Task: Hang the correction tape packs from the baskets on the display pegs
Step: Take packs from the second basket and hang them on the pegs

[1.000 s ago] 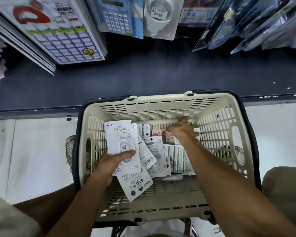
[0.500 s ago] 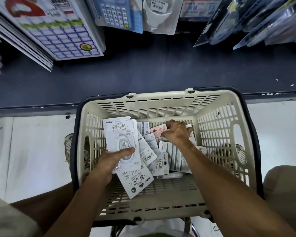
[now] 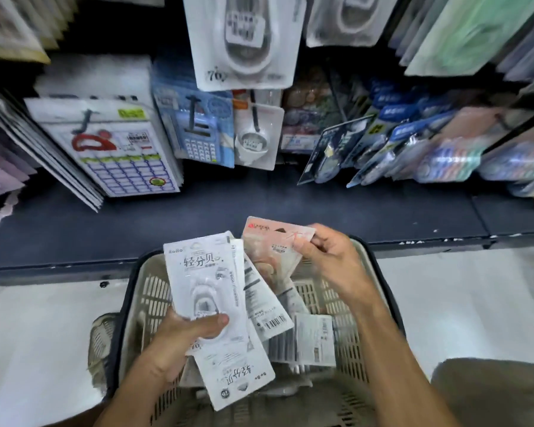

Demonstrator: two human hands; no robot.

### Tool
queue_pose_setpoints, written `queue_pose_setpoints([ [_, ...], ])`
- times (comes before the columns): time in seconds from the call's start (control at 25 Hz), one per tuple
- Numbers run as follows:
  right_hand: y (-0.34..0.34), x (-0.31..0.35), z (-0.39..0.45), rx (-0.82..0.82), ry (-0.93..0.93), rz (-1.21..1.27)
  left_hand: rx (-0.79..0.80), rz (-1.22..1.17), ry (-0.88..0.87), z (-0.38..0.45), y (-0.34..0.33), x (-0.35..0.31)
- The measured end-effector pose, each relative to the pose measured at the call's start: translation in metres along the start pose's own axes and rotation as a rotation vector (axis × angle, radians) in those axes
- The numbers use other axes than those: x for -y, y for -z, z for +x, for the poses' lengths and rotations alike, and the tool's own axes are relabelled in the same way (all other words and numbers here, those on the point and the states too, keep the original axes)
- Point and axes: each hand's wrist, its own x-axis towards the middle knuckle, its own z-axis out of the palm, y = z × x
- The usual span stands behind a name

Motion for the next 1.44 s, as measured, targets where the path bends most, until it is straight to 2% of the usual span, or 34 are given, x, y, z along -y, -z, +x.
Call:
queue_pose_setpoints([
  [0.2,0.057,0.16,-0.006,-0.326,0.354,0.135,0.214,-0.14,-0.361,-0.034,-0.039,-0.111],
  [0.28,0.092,0.217,-0.008,-0.4,0.429,0.131,0.335,-0.104,-0.519,-0.053,-0.066,-0.161],
  [0.44,0.152,0.298,-0.012,-0.625,0.501,-0.019,0.388,0.049,-0.749,-0.084,-0.11,-0.239],
  [0.56,0.175,0.308,-0.004,-0.761,0.411,-0.159,0.404,0.06,-0.819,-0.096,-0.132,-0.272],
  [0.8,0.18,0.305,0.008,-0.775,0.325,-0.332,0.486,-0.019,-0.809,-0.1,-0.151,-0.311],
  [0.88,0.173,0.3,0.008,-0.888,0.277,-0.538,0.509,-0.017,-0.795,-0.099,-0.149,-0.316],
  [0.96,0.153,0.298,0.004,-0.998,0.37,-0.794,0.524,-0.005,-0.781,-0.099,-0.146,-0.32],
  [1.0,0.144,0.298,0.002,-0.93,0.441,-0.787,0.533,-0.003,-0.766,-0.099,-0.145,-0.321],
  [1.04,0.134,0.298,-0.003,-0.724,0.435,-0.626,0.542,-0.003,-0.752,-0.097,-0.144,-0.321],
  [1.12,0.112,0.297,-0.015,-0.007,0.168,-0.026,0.562,0.001,-0.715,-0.093,-0.146,-0.319],
  [1.16,0.1,0.291,-0.024,0.269,0.011,0.159,0.572,0.0,-0.689,-0.092,-0.148,-0.318],
  [1.2,0.091,0.285,-0.029,0.41,-0.067,0.258,0.57,-0.007,-0.663,-0.091,-0.15,-0.318],
  [1.24,0.085,0.278,-0.03,0.433,-0.082,0.303,0.552,-0.028,-0.641,-0.09,-0.152,-0.319],
  [1.32,0.08,0.269,-0.029,0.263,-0.034,0.304,0.497,-0.086,-0.623,-0.087,-0.155,-0.319],
  [1.4,0.089,0.27,-0.034,-0.101,0.126,0.157,0.44,-0.104,-0.623,-0.087,-0.156,-0.322],
  [1.44,0.095,0.271,-0.039,-0.324,0.223,0.004,0.406,-0.103,-0.626,-0.088,-0.155,-0.323],
])
